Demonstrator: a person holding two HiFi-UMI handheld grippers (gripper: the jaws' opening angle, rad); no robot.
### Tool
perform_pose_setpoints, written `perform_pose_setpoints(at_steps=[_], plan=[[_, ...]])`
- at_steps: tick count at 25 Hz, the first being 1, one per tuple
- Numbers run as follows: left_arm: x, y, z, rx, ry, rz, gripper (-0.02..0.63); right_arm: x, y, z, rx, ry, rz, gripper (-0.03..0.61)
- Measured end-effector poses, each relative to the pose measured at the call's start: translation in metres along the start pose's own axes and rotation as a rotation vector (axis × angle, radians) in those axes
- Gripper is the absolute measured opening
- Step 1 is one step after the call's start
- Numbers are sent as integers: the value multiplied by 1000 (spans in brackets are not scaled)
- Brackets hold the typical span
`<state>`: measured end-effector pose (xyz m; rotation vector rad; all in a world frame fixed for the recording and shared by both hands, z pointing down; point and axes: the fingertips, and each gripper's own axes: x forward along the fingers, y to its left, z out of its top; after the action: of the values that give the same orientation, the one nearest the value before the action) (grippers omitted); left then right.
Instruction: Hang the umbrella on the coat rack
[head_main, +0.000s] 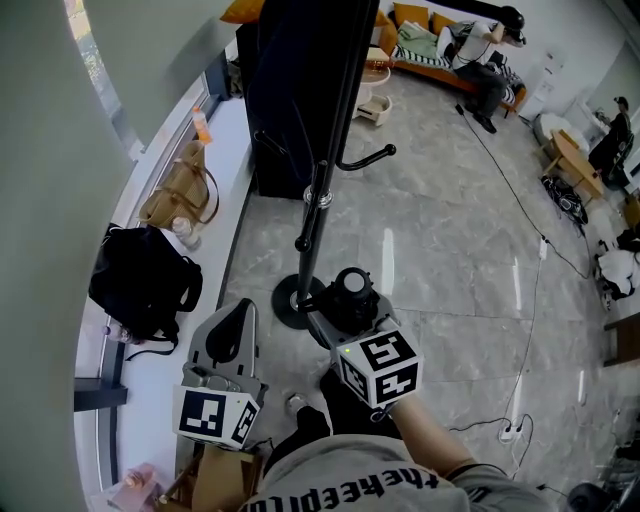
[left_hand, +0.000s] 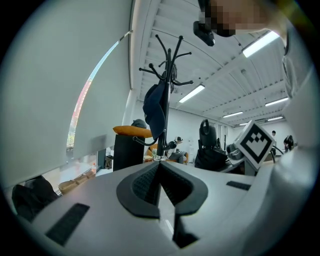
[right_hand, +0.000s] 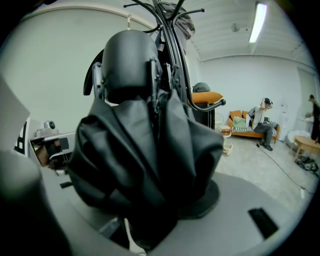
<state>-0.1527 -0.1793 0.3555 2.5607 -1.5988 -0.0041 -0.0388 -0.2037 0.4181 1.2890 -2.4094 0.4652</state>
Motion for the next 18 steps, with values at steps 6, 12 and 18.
perform_pose_setpoints(at_steps=[6,12,18], plan=[[10,7,-3,-9,7,20,15,15,-13,-3,13,36,-10,255],[15,16,-5,-21,13,35,15,30,-20,-4,21,68,-28,255],[19,23,-9,-31,18,48,15,42,-29,-7,30,90,-50,255]])
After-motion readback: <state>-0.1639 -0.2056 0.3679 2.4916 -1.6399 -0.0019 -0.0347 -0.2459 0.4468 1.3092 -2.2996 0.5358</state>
